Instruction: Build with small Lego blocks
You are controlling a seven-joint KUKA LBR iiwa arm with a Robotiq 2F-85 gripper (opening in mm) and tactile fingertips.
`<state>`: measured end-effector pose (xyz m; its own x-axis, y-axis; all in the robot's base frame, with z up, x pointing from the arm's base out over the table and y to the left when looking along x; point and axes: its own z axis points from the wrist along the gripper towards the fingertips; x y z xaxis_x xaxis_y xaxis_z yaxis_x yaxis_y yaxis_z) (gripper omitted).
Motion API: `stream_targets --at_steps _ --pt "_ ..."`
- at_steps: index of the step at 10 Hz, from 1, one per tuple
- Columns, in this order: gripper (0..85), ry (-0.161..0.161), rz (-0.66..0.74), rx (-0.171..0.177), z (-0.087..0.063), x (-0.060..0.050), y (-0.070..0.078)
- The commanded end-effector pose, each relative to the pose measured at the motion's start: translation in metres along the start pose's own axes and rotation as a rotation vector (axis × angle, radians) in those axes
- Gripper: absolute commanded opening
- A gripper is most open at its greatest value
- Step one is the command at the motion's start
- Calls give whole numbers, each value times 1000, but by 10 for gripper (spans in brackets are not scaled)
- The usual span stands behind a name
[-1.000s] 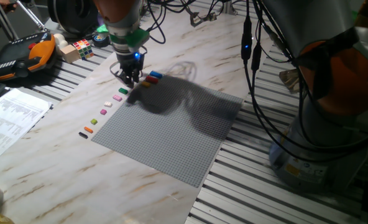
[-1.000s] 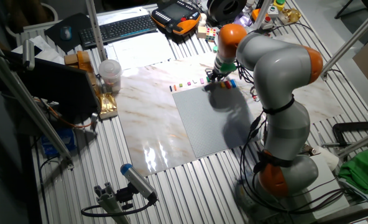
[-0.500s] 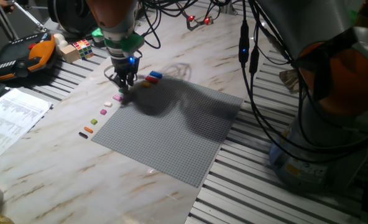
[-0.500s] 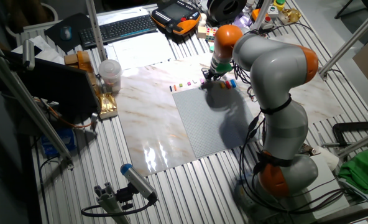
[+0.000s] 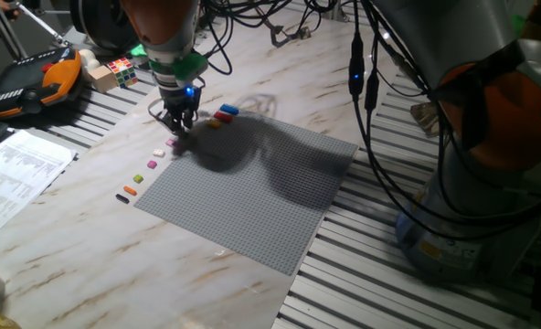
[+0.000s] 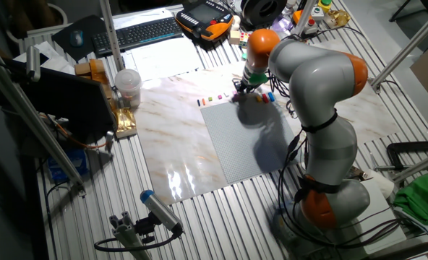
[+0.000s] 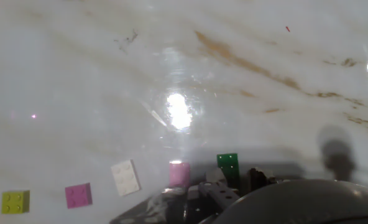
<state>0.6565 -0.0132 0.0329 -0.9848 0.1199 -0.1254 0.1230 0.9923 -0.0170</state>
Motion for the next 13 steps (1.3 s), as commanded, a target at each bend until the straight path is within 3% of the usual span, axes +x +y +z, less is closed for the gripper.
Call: stream_targets --at_steps 1,11,13 --pt "317 1 0 -2 1 -1 0" --pt "277 9 -13 -13 12 -3 3" --pt "140 14 -22 -14 12 -4 2"
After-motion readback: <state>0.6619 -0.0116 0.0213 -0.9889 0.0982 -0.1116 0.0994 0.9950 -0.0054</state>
